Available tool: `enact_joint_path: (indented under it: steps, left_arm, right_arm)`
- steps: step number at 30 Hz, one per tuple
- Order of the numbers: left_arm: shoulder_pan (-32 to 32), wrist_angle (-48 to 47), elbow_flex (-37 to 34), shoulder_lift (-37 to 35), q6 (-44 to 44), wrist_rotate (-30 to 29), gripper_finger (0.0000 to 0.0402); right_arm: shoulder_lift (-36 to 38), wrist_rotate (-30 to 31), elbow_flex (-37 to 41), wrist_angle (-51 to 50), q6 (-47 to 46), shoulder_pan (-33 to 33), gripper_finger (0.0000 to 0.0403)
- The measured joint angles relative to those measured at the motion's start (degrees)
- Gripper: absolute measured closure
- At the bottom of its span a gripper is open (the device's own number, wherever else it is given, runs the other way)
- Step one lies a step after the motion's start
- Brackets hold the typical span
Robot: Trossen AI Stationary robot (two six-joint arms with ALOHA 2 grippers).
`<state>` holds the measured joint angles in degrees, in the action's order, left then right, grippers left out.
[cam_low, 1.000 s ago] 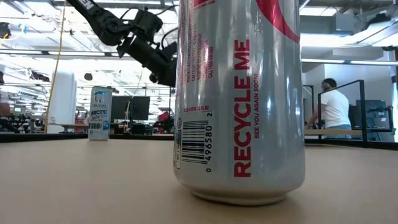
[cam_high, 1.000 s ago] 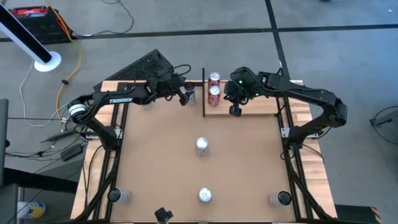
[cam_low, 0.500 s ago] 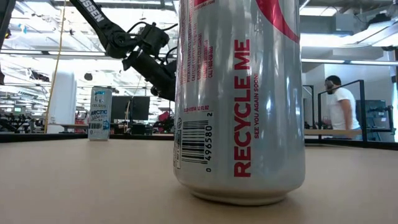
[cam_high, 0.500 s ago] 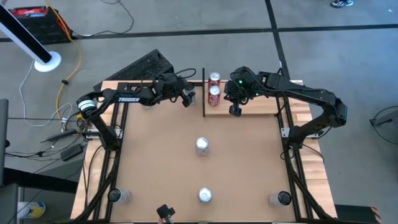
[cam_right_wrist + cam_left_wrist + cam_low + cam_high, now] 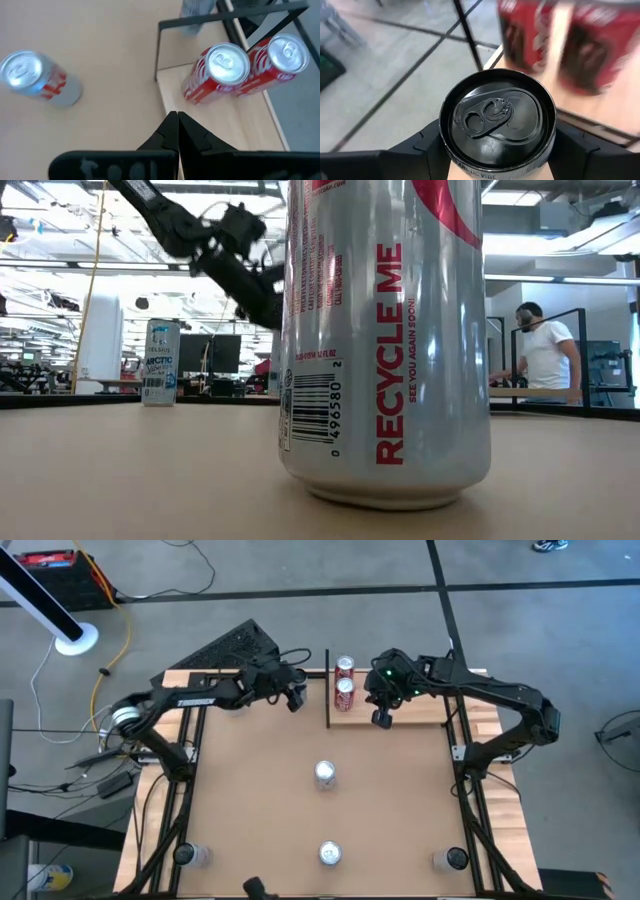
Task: Place canned beverage on shelf
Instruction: Put the right blue soda can on the shelf
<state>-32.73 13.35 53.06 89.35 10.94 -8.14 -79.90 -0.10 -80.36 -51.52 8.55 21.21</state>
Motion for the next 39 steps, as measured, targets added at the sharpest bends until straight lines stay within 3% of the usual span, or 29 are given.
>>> enact_joint_path:
  steps: [7,13,18,21,31,39]
  left_arm:
    - [5.84,-10.34,0.01,-15.75,-0.69,3.32,0.0170]
    - [16.30,-4.81,0.09,-21.09,-3.03,7.68,0.0170]
    - [22.68,10.20,0.09,-15.07,-2.80,7.96,0.0170]
    - [24.09,13.87,1.67,-9.00,-2.64,9.23,0.0170]
    - [24.04,5.74,17.65,10.99,-2.04,13.49,0.0170]
    - [24.00,2.54,22.18,18.06,-0.64,13.40,0.0170]
  right_arm:
    - [2.43,-0.04,-0.02,-2.28,-1.06,-2.34,0.0381]
    - [8.04,0.00,2.99,-0.95,-1.05,-3.22,0.0381]
    - [15.72,0.02,9.85,4.51,-2.81,-3.04,0.0381]
    - [19.87,0.02,13.08,6.46,-4.64,-3.04,0.0381]
    - [22.85,0.02,15.87,8.23,-7.23,-3.13,0.0381]
    - [20.71,0.04,15.87,8.32,-7.17,-3.13,0.0381]
